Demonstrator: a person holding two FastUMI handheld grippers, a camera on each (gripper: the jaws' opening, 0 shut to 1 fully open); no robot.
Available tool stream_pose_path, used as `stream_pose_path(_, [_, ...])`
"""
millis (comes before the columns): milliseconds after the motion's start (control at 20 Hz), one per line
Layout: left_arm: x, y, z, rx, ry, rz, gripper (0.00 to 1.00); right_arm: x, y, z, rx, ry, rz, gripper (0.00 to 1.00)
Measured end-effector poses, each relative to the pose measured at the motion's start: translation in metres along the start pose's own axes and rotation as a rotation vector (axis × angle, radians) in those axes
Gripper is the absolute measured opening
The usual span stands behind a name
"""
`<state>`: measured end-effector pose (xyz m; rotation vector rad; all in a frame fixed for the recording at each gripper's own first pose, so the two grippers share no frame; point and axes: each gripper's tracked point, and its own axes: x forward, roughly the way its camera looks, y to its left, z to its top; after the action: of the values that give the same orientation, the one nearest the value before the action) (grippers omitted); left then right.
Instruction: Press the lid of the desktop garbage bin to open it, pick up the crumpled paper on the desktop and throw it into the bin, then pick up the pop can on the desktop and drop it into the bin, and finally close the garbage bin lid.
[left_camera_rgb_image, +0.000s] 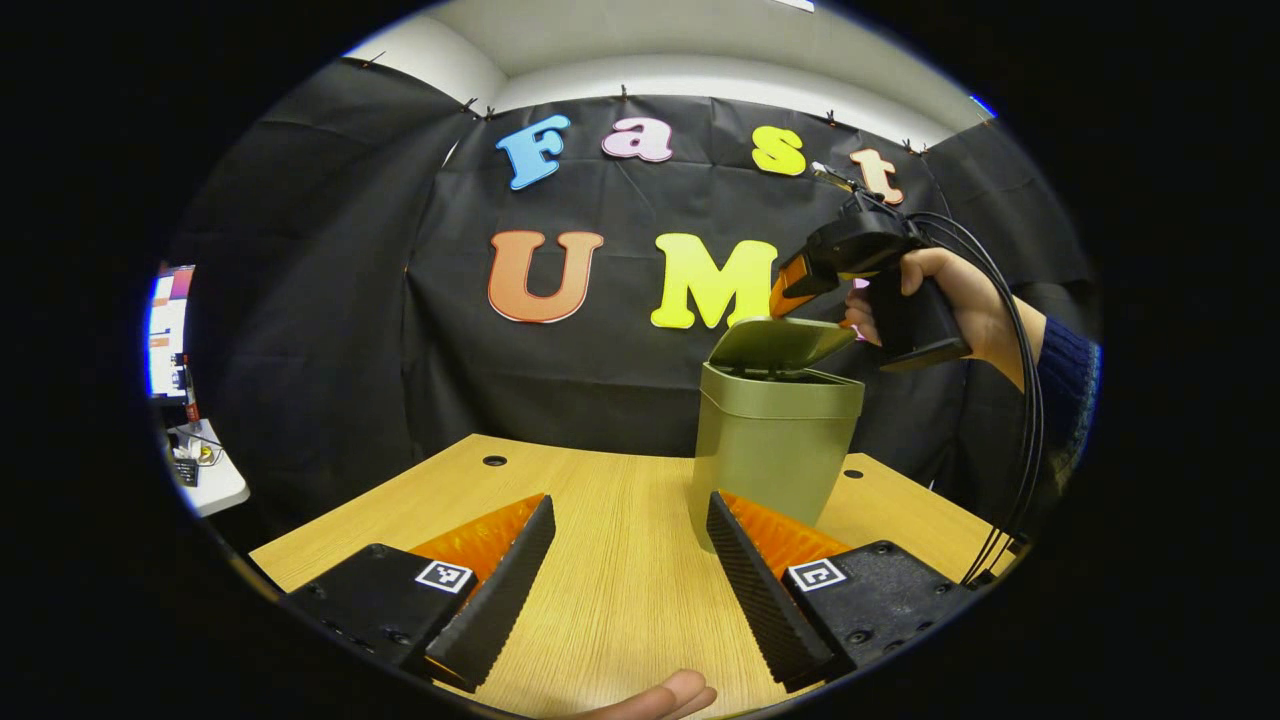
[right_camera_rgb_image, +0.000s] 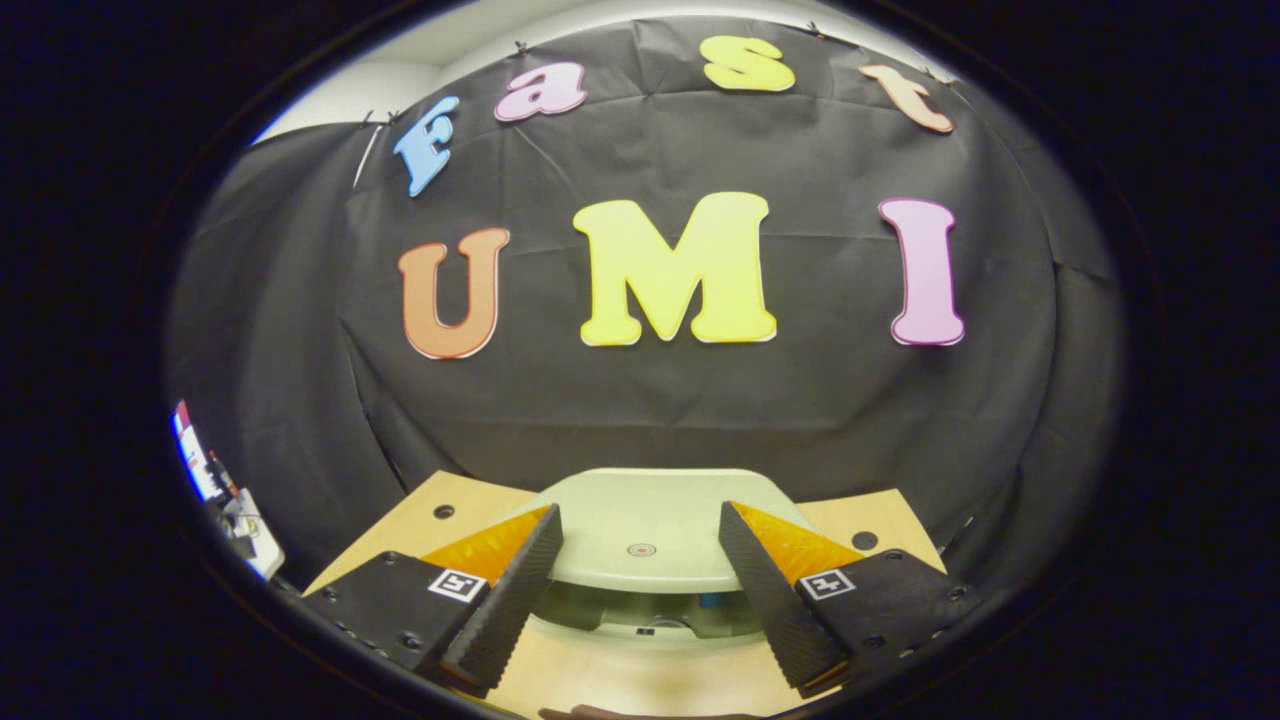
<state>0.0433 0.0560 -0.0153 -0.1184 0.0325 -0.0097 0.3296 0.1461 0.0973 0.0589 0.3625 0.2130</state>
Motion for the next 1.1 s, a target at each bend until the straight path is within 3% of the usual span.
stream_pose_path(550, [0.001, -0.001, -0.005, 0.006, 0.017, -0.009, 0.98, 0.02, -0.007, -0.05, -0.004, 0.063, 0.003, 0.95])
stream_pose_path(1100, [0.008, -0.009, -0.009, 0.06, 0.03, -0.018, 0.98, 0.021, -0.004, -0.058, 0.0, -0.071, -0.002, 0.96])
